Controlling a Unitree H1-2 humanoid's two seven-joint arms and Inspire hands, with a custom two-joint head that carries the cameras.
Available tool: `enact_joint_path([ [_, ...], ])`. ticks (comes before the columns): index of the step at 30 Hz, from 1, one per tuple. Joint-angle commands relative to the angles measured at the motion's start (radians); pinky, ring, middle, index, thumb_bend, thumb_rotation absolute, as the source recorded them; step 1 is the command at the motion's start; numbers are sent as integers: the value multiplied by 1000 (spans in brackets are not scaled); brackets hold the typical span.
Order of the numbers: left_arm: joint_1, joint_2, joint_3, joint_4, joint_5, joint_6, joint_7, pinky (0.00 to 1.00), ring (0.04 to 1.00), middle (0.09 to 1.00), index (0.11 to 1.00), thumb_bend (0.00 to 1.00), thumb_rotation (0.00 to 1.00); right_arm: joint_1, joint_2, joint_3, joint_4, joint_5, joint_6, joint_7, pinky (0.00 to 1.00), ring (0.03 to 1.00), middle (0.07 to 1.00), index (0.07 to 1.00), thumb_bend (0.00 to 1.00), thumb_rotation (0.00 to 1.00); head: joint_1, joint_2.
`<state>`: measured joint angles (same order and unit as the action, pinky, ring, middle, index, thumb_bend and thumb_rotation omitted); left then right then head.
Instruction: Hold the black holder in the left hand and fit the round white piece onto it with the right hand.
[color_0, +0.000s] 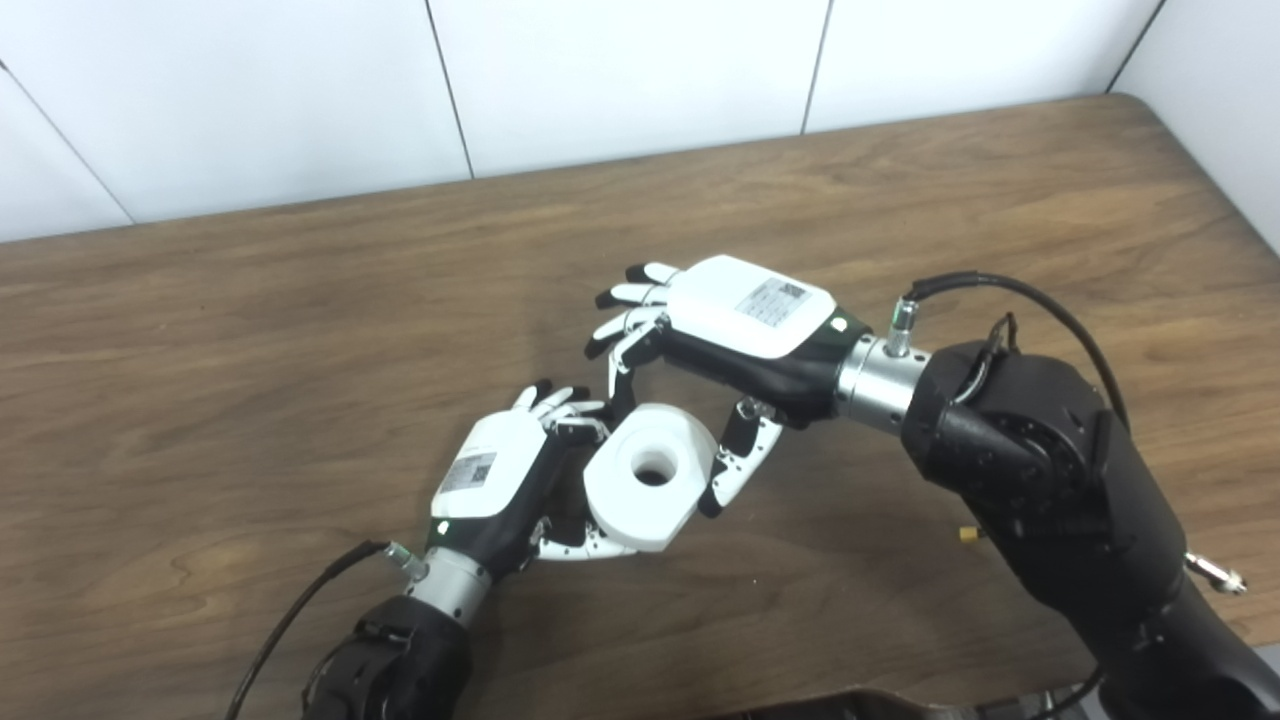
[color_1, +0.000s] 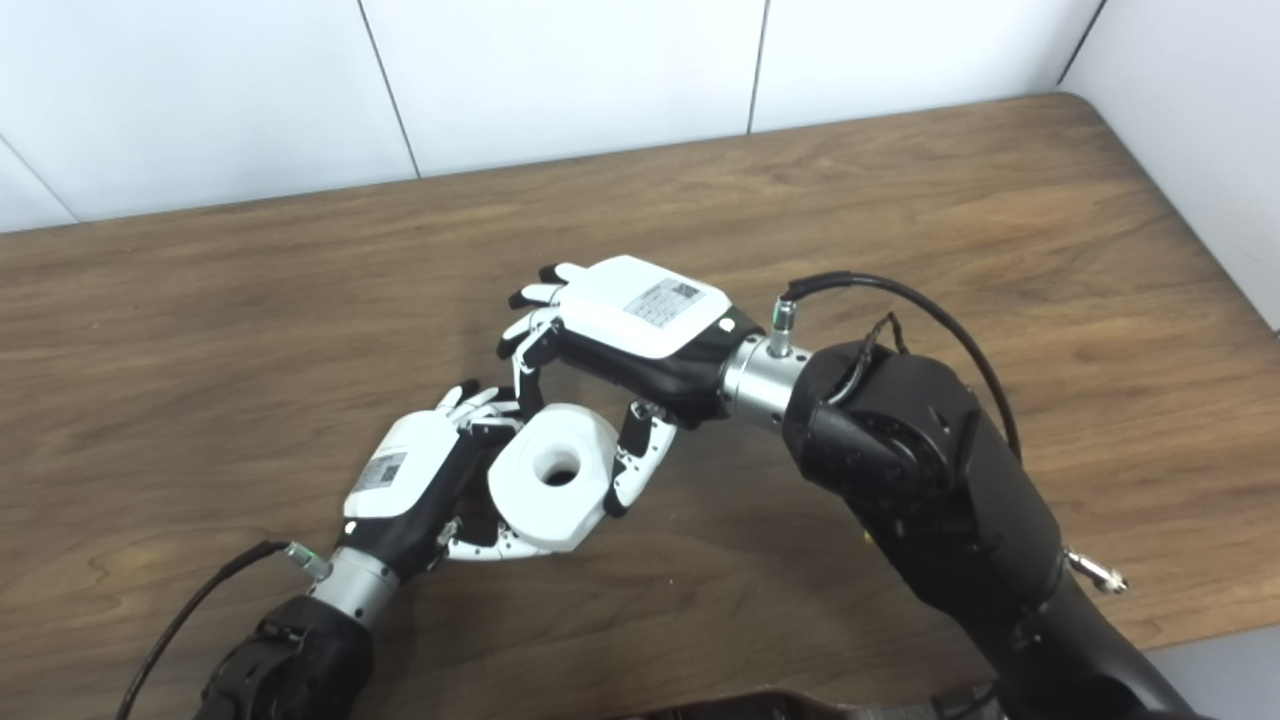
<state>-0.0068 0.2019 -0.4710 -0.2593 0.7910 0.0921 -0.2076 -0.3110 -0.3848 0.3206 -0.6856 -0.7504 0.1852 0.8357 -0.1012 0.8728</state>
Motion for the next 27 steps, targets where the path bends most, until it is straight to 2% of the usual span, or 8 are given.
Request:
enact_joint_path([
  [1,14,0,-20,8,2,9,-45,1000,902,796,484,523,54,-8,-5,-2,-5,-6,-25,-17,1000,939,821,484,524,136,-2,1],
  [27,15,6,-18,-7,-1,14,-56,1000,904,799,484,524,55,1,-13,-10,78,-24,-53,-69,1000,933,812,483,524,134,-12,12],
])
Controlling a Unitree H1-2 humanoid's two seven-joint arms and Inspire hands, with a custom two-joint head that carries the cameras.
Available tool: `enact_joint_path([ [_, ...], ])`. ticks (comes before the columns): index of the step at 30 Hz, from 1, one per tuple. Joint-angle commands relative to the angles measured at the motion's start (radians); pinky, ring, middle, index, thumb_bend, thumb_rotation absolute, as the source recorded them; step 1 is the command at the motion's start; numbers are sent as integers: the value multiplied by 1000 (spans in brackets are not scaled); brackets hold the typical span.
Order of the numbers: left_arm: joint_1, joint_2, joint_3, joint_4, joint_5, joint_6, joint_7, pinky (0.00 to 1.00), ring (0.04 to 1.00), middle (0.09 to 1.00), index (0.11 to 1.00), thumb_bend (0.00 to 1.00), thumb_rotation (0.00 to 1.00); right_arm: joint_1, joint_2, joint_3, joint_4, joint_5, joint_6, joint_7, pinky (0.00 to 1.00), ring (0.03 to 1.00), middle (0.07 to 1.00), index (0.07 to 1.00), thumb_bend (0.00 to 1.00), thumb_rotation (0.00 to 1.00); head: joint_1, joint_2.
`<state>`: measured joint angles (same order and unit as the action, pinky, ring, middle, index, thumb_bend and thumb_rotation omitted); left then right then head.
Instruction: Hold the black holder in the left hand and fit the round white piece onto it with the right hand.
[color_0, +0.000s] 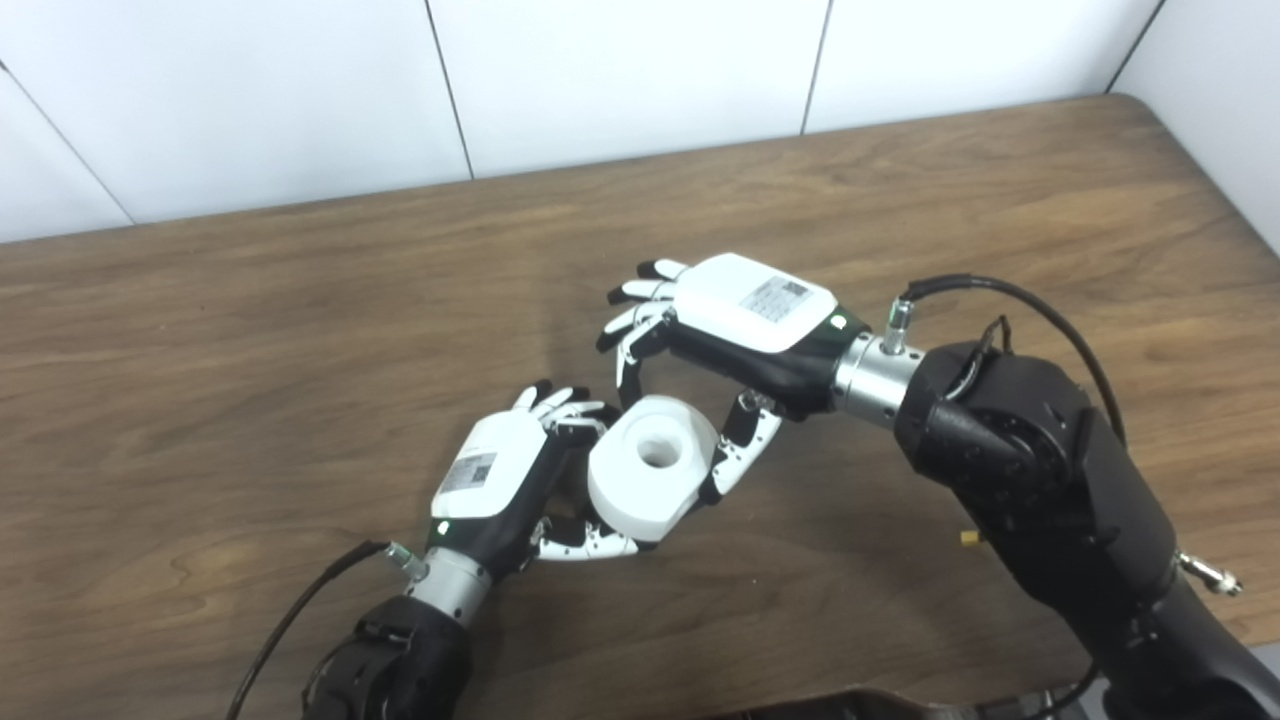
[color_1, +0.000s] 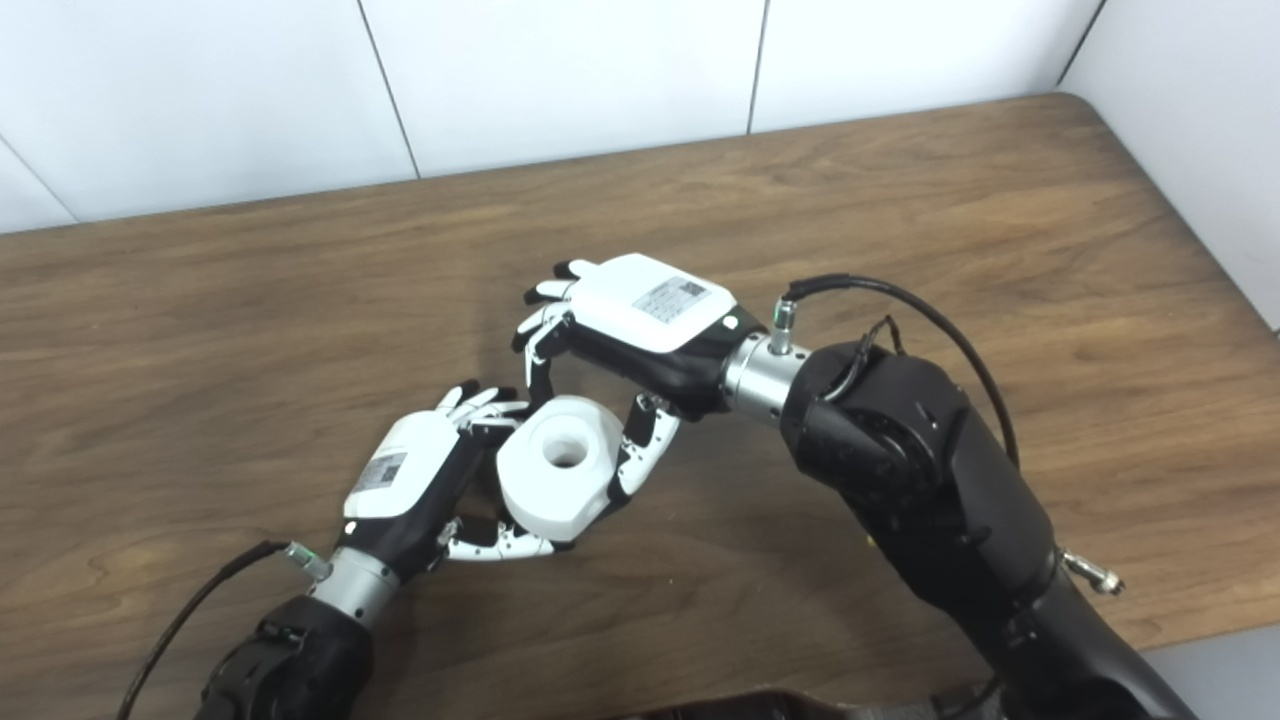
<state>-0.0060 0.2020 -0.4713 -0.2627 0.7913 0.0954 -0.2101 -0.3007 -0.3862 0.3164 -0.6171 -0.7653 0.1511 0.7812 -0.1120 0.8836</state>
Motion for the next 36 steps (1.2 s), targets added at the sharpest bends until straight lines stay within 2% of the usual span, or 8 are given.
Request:
enact_joint_path([
  [1,14,6,-18,-3,-1,11,-54,1000,904,799,484,524,55,-9,-13,-6,12,-7,-19,-16,1000,934,812,483,524,134,-1,1],
  [15,10,2,-18,-1,-3,15,-56,1000,905,799,484,523,55,-11,-19,-5,6,1,-16,-10,1000,927,809,486,525,141,1,4],
  [20,10,-1,-19,0,0,18,-57,1000,906,799,484,524,55,-18,-24,2,-10,-4,2,22,1000,931,823,494,524,149,1,2],
  [21,9,-1,-19,2,-1,16,-55,1000,907,799,484,524,55,-19,-25,3,-12,-4,6,27,1000,933,831,584,739,194,2,2],
  [22,9,-2,-19,4,-2,14,-53,1000,907,799,484,524,55,-20,-26,3,-13,-4,8,30,1000,933,836,619,820,212,2,1],
  [24,8,-3,-19,4,-2,17,-55,1000,908,800,484,524,55,-23,-28,3,-17,-5,11,40,1000,937,849,657,903,242,3,1],
  [31,7,-5,-21,4,5,19,-55,1000,906,796,484,524,55,-37,-32,-1,-29,-16,19,97,1000,969,896,717,964,292,3,0],
  [36,7,-6,-21,7,8,18,-54,1000,907,797,484,524,55,-43,-36,-4,-30,-17,37,131,1000,999,967,830,1000,348,5,0],
])
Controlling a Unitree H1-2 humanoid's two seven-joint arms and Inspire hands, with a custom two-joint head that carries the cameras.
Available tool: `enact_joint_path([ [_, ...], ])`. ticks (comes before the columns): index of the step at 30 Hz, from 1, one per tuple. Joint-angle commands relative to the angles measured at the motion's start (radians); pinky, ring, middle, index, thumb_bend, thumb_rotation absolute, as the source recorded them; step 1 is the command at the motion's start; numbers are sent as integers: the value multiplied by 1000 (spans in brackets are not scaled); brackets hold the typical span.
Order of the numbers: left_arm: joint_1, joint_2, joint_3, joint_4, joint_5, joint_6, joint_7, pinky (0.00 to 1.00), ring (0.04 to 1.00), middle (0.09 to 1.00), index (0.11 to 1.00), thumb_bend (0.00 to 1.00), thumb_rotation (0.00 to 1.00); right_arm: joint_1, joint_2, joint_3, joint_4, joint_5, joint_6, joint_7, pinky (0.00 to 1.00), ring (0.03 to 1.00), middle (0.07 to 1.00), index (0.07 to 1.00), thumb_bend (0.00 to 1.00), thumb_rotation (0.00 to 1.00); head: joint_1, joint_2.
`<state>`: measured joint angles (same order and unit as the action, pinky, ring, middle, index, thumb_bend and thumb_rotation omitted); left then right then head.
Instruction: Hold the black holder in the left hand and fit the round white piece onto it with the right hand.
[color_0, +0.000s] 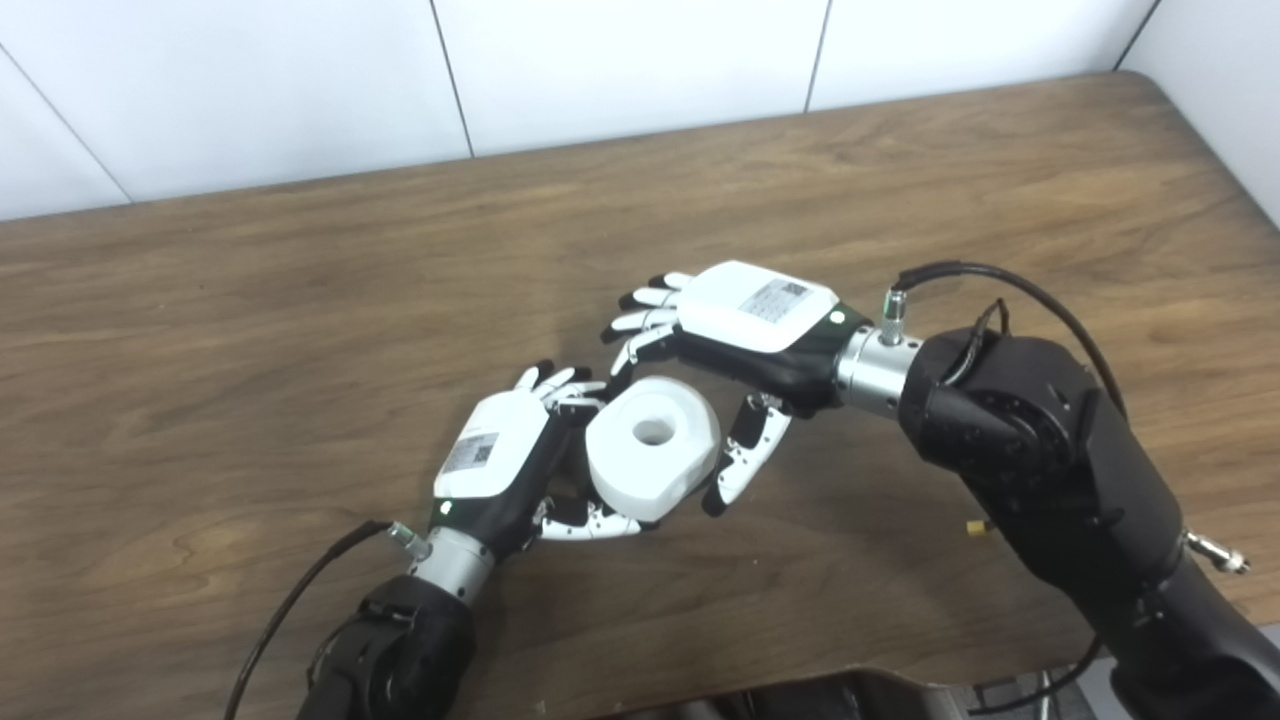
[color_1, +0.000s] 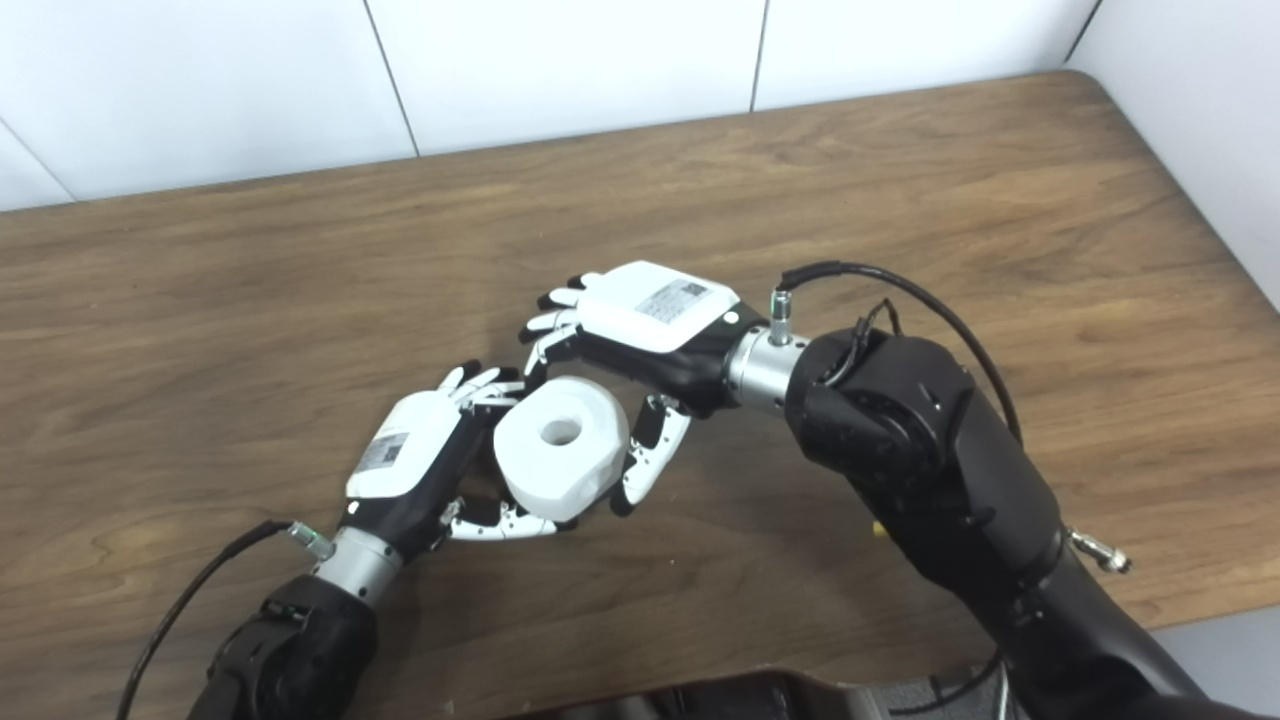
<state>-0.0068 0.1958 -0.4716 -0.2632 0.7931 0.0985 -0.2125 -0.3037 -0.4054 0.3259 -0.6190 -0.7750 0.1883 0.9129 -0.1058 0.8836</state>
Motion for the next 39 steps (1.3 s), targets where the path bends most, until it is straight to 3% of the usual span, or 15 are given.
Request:
enact_joint_path([
  [1,8,0,-21,8,6,14,-50,1000,907,797,484,524,55,-40,-17,-14,-27,-7,0,0,1000,1000,977,851,1000,356,-1,0],
  [11,8,0,-20,10,5,9,-47,1000,904,798,484,524,55,-47,-15,-22,-27,-11,16,17,1000,1000,1000,934,1000,404,-1,-3],
  [19,5,1,-20,21,4,3,-40,1000,902,794,484,524,55,-78,-29,-64,-49,19,50,31,1000,1000,1000,1000,1000,445,0,-9],
  [39,3,9,-13,36,-2,-7,-32,1000,898,792,484,523,54,-160,-142,-144,-147,164,260,97,1000,1000,1000,1000,1000,438,0,-23],
])
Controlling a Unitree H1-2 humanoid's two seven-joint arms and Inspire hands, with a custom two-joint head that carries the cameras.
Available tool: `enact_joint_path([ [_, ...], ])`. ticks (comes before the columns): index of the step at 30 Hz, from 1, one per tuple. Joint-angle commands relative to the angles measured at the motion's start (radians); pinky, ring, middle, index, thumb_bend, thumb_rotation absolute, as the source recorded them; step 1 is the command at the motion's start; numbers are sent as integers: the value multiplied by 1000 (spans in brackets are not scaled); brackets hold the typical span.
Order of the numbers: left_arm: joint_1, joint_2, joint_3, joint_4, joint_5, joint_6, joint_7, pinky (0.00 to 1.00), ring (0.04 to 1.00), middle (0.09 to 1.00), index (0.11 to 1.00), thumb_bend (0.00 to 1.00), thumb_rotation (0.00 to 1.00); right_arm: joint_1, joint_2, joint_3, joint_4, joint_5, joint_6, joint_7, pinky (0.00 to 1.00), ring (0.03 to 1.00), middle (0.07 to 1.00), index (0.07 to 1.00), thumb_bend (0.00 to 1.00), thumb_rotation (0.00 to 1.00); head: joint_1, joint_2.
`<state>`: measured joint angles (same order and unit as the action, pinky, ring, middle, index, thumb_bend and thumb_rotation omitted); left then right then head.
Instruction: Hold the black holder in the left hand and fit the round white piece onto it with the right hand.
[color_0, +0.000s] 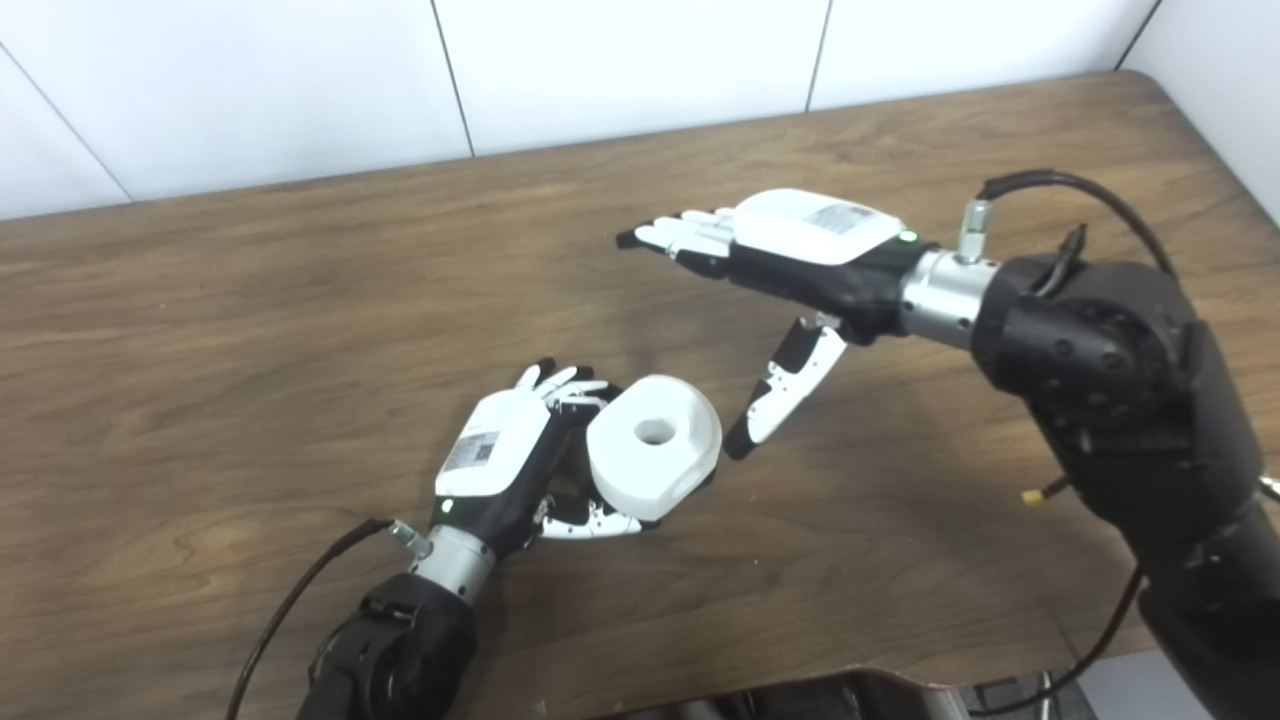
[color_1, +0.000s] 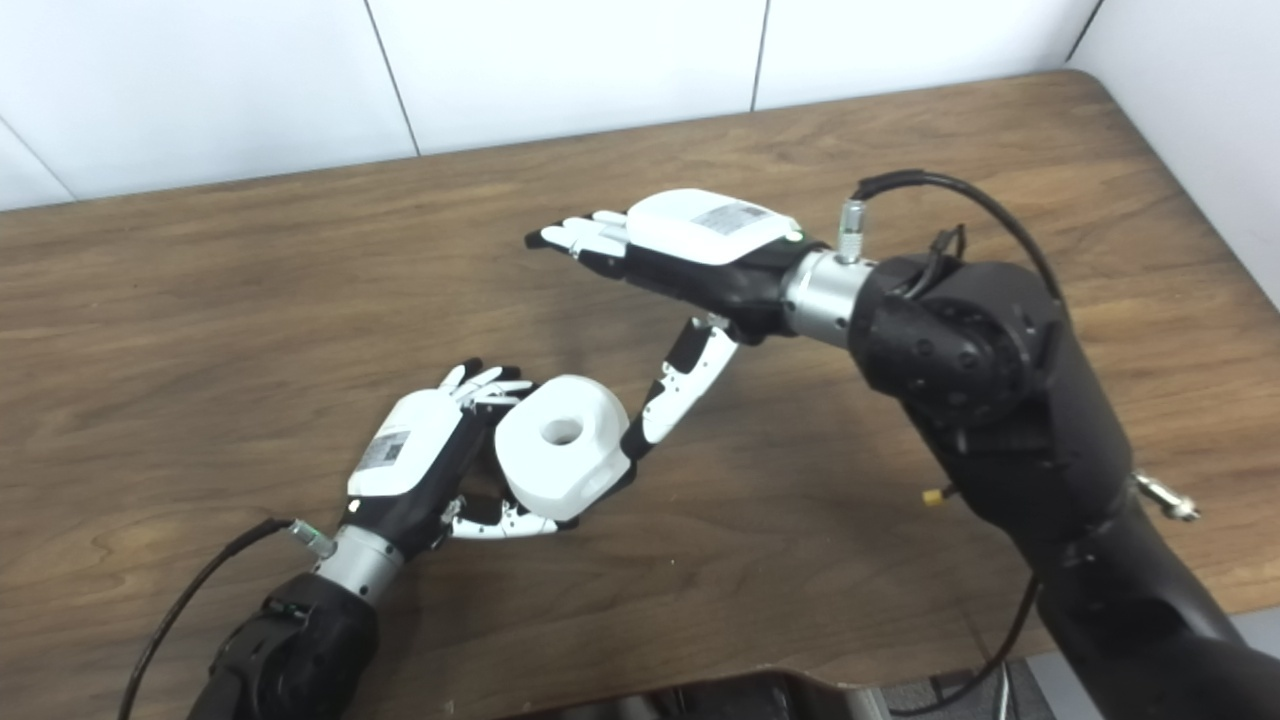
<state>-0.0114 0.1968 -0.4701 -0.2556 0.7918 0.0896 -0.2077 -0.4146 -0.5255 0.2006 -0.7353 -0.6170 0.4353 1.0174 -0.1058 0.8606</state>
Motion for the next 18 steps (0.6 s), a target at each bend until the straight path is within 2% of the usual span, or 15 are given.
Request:
enact_joint_path([
  [1,8,8,-14,29,-1,3,-37,1000,898,792,484,523,54,-50,-29,-19,-33,8,18,-7,1000,1000,1000,1000,1000,438,0,0],
  [7,9,9,-14,30,2,0,-32,1000,894,787,485,523,55,-50,-40,-25,-39,13,32,-15,1000,1000,1000,1000,1000,424,2,0],
  [18,7,9,-23,11,35,31,-61,1000,890,785,494,523,69,-48,-31,-7,-7,1,25,-40,1000,1000,1000,1000,1000,448,8,5],
])
